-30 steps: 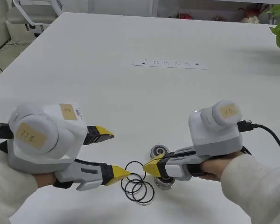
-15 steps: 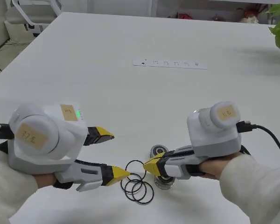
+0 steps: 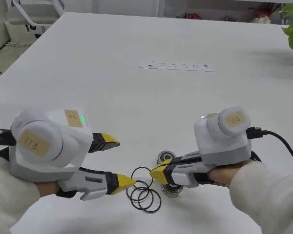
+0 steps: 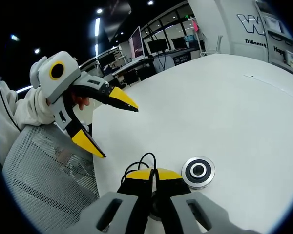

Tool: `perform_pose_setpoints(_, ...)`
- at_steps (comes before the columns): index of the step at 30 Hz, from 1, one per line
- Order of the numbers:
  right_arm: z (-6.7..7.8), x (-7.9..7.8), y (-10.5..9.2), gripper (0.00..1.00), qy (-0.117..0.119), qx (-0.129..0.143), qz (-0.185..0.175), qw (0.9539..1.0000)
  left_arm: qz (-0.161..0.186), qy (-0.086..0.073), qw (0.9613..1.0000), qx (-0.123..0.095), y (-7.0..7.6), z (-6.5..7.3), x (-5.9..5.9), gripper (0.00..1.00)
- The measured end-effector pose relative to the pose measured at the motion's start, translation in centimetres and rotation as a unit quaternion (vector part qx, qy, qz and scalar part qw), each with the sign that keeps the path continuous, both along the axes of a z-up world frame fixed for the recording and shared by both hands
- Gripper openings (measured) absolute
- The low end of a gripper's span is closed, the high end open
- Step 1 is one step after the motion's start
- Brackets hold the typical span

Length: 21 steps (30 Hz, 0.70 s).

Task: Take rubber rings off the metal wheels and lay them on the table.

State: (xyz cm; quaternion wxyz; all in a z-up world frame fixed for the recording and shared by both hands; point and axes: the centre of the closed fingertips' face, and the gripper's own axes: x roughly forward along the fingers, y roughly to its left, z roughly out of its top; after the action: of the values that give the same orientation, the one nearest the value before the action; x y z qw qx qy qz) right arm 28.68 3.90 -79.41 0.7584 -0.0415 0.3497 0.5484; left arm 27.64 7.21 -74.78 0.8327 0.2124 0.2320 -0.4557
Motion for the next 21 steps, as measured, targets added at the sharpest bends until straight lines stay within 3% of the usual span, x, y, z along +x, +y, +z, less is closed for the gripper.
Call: perform_pose_setpoints(21,0.17,0.5,-0.27,0.02,-0.014,-0.004,-0.004,0.9999,-0.001,-0.001,1.0,0.001,-0.05,0.04,-0.03,0.49)
